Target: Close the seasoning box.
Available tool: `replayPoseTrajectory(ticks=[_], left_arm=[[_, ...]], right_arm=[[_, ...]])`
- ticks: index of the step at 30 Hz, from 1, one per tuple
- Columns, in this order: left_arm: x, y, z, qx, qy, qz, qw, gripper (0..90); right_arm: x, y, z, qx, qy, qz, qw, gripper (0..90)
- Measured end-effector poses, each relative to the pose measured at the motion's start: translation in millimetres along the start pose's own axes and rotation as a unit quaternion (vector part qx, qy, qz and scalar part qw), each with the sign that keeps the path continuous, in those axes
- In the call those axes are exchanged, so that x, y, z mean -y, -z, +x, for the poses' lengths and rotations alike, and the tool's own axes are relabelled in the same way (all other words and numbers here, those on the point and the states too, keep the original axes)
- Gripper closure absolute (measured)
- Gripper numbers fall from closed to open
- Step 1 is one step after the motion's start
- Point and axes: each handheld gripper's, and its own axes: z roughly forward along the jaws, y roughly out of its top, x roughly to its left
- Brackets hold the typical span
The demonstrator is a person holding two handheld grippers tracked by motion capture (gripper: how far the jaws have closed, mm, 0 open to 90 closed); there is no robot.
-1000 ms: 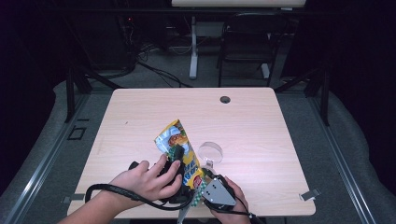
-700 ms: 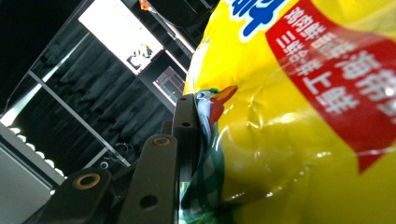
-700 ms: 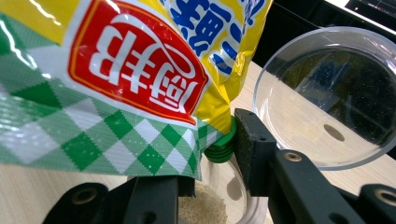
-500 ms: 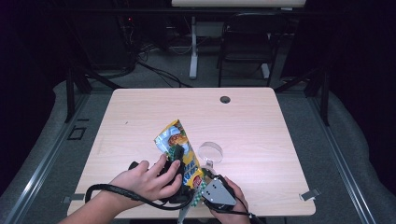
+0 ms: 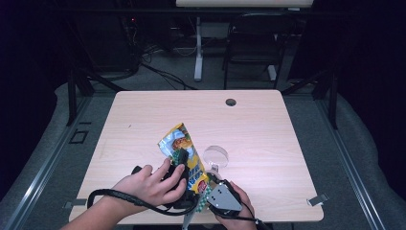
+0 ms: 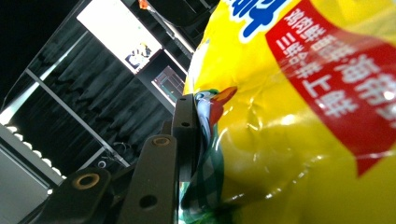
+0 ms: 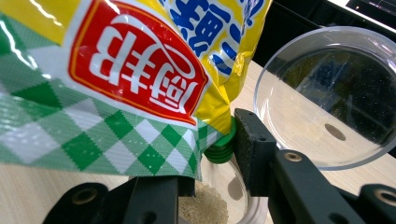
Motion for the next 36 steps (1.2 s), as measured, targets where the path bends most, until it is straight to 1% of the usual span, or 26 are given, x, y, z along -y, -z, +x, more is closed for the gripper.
replayPoseTrajectory(ticks=[4,10,12,13,14,15,17,18,19,20,22,23,25,26,29,30,32,33,36], left_arm=[[0.3,-0.5,0.2,0.000,0.005,-0.002,1.0000,73.7],[0.7,-0.6,-1.0,0.003,0.007,0.000,1.0000,73.8],[1.7,-0.8,-2.4,0.004,0.014,0.001,0.9999,73.9],[2.1,-1.4,-3.4,0.005,0.020,-0.002,0.9998,74.0],[2.1,-1.4,-3.4,0.005,0.020,-0.002,0.9998,74.0],[2.7,-2.0,-5.3,0.006,0.029,-0.004,0.9996,74.1],[3.0,-2.2,-5.7,0.006,0.032,-0.004,0.9995,74.1],[4.1,-1.9,-8.1,0.012,0.047,0.001,0.9988,74.2],[4.1,-1.9,-8.1,0.012,0.047,0.001,0.9988,74.2],[4.7,-2.3,-9.1,0.015,0.053,0.000,0.9985,74.2],[5.8,-2.7,-11.3,0.015,0.061,-0.004,0.9980,74.4],[5.8,-2.7,-11.3,0.015,0.061,-0.004,0.9980,74.5],[6.9,-3.3,-14.6,0.017,0.071,-0.005,0.9973,74.7],[7.3,-3.1,-15.2,0.024,0.074,-0.004,0.9969,74.8],[8.3,-3.9,-18.4,0.026,0.083,-0.005,0.9962,75.2],[9.1,-4.3,-20.3,0.031,0.090,-0.004,0.9955,75.5],[9.4,-4.6,-20.7,0.033,0.091,-0.004,0.9953,75.6],[9.6,-4.7,-22.4,0.041,0.101,-0.001,0.9940,75.7],[10.1,-4.9,-22.9,0.042,0.103,-0.001,0.9938,75.8]], right_arm=[[-0.1,0.0,0.1,0.000,0.000,-0.001,1.0000,70.5],[0.0,0.2,0.0,0.001,0.000,0.000,1.0000,70.5],[-0.1,0.2,-0.1,0.001,0.003,-0.001,1.0000,70.5],[-0.1,0.2,-0.1,0.002,0.003,-0.001,1.0000,70.5],[-0.1,0.2,-0.1,0.002,0.004,-0.001,1.0000,70.5],[0.0,0.3,-0.2,0.002,0.005,-0.001,1.0000,70.5],[-0.1,0.3,-0.3,0.002,0.005,0.000,1.0000,70.5],[-0.1,-0.2,0.1,0.003,0.002,-0.004,1.0000,70.5],[-0.1,-0.2,0.1,0.003,0.002,-0.004,1.0000,70.5],[-0.3,1.0,-0.7,0.003,0.009,0.004,0.9999,70.5],[-0.5,1.5,-0.7,0.005,0.014,0.005,0.9999,70.5],[-0.5,1.5,-0.7,0.005,0.014,0.005,0.9999,70.5],[-0.6,1.7,-0.5,0.004,0.016,0.007,0.9998,70.5],[-0.6,1.5,-0.1,0.004,0.017,0.006,0.9998,70.5],[-0.5,1.2,0.0,0.005,0.021,0.004,0.9998,70.4],[-0.6,1.3,-0.1,0.005,0.021,0.004,0.9998,70.4],[-0.7,1.2,-0.1,0.005,0.021,0.004,0.9998,70.4],[-0.7,1.0,0.3,0.006,0.021,0.003,0.9998,70.4],[-0.7,1.0,0.1,0.006,0.021,0.003,0.9998,70.4]])
